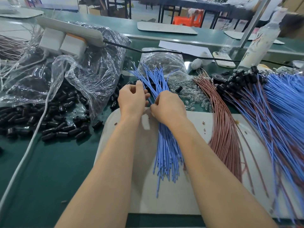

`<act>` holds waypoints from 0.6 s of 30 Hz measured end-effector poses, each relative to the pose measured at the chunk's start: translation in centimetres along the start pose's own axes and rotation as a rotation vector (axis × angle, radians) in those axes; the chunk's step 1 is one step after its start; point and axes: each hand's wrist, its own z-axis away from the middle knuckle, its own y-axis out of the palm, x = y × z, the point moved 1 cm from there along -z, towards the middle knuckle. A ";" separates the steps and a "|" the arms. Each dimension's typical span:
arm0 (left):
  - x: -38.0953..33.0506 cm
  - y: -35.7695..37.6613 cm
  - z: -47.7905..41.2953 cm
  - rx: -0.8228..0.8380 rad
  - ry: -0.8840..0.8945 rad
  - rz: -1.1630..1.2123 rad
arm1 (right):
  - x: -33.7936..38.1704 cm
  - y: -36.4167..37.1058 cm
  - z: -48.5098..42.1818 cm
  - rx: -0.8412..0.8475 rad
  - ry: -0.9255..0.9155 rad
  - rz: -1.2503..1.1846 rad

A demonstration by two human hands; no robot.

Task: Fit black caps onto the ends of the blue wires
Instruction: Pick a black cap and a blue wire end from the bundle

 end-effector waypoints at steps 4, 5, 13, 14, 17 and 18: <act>-0.5 -0.3 0.3 -0.020 0.079 0.039 | -0.8 -1.7 -0.7 -0.009 0.005 -0.404; -0.5 -0.3 0.4 -0.013 0.079 0.039 | -0.9 -2.1 -0.8 0.050 -0.001 -0.501; -0.6 0.1 0.6 0.066 -0.023 0.126 | -3.5 -5.8 0.0 0.634 -0.416 -1.921; -0.6 0.2 0.6 0.081 -0.025 0.118 | -3.9 -6.2 0.0 0.652 -0.438 -1.940; -0.6 0.3 0.9 0.110 -0.014 0.100 | -5.0 -6.1 0.0 0.260 -0.193 -1.598; -0.7 0.4 1.0 0.135 -0.011 0.108 | -5.4 -5.8 -0.1 0.097 -0.091 -1.542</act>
